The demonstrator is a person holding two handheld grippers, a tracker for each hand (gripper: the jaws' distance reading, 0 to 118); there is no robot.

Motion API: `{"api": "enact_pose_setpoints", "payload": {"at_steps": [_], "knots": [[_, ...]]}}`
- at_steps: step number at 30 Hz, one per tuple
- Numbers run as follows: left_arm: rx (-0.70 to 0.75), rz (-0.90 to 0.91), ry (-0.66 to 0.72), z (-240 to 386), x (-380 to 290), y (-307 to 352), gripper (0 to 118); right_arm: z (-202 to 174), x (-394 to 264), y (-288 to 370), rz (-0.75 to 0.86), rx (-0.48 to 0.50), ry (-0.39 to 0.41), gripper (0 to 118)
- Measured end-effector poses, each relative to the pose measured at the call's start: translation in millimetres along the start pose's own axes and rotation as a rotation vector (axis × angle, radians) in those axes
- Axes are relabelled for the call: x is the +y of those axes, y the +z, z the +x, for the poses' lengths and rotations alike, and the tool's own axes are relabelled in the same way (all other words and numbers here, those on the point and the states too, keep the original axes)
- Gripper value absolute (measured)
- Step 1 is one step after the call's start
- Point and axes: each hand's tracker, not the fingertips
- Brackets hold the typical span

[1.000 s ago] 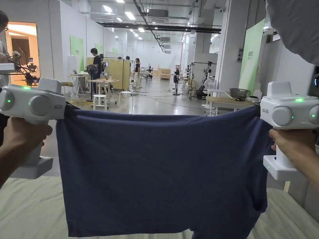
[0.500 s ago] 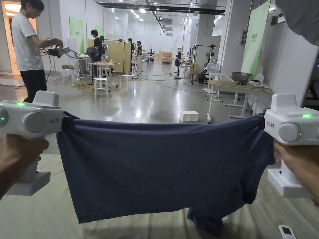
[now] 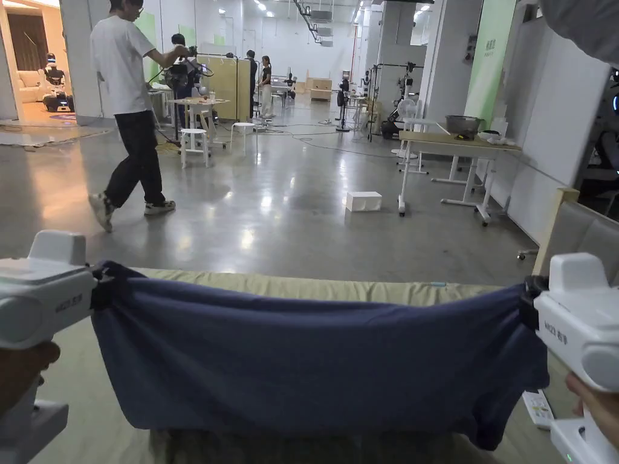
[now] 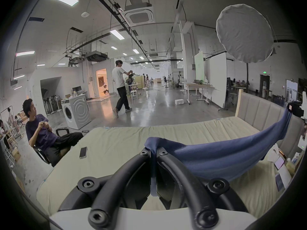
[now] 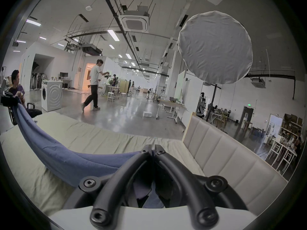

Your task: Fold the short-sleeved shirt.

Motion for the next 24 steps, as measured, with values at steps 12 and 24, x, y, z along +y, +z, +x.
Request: {"api": "enact_pose_setpoints", "payload": {"at_steps": [12,24], "knots": [[-0.044,-0.228,0.057,-21.8,-223.2,125.0,5,-18.1,-126.6,113.3,-0.255,0.107,0.024,1],[-0.049,-0.571,0.047,4.3,-355.2,162.1,5,-39.6,-260.1,162.7,-0.639,0.193,0.012,1]]}}
